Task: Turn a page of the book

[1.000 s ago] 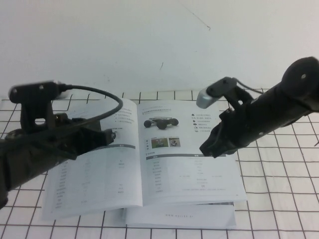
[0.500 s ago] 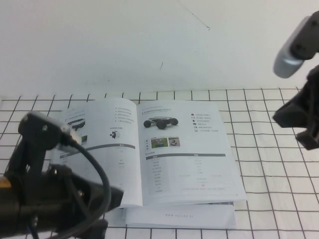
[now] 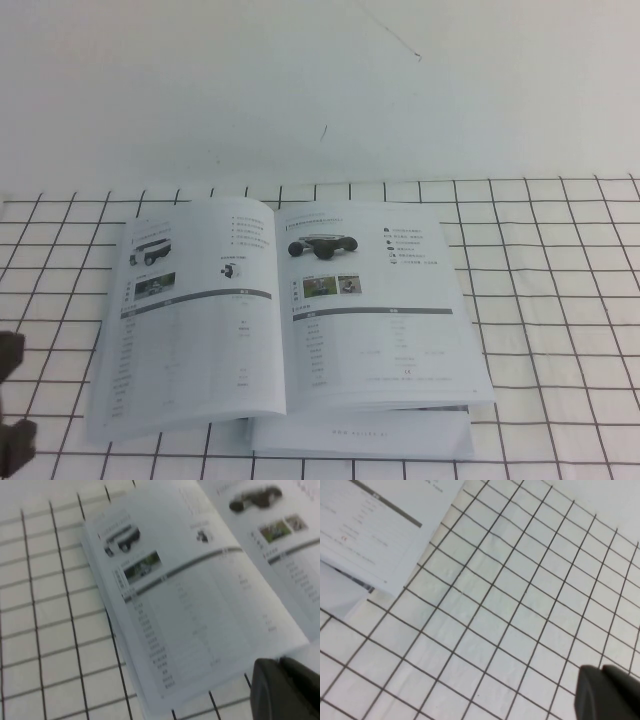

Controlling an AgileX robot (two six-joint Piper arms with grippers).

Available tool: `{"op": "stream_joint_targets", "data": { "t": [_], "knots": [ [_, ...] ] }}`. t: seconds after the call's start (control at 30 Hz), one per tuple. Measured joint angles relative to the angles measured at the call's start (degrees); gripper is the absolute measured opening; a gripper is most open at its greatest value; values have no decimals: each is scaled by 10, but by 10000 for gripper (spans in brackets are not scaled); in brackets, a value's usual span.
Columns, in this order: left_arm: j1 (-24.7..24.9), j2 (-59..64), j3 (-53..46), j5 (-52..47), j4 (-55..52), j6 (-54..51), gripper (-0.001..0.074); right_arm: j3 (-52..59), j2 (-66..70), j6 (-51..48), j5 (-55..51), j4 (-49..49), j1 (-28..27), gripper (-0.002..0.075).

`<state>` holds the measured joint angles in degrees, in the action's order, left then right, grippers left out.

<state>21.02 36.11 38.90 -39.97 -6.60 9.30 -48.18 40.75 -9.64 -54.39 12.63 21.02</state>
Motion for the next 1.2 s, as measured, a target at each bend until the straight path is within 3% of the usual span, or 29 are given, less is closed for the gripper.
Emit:
{"op": "stream_joint_targets", "data": {
  "t": [0.27, 0.47, 0.77, 1.2],
  "knots": [
    [0, -123, -8, 28, -54, 13, -2, 177, -192, 62, 119, 1, 0, 1],
    [0, -180, -81, 79, -61, 24, -2, 250, -265, 83, 164, 1, 0, 1],
    [0, -198, -203, 189, -24, 29, -2, 259, -272, 127, 168, 1, 0, 1],
    [0, -199, -241, 192, -11, 29, -2, 259, -272, 133, 168, 1, 0, 1]
  ]
}}
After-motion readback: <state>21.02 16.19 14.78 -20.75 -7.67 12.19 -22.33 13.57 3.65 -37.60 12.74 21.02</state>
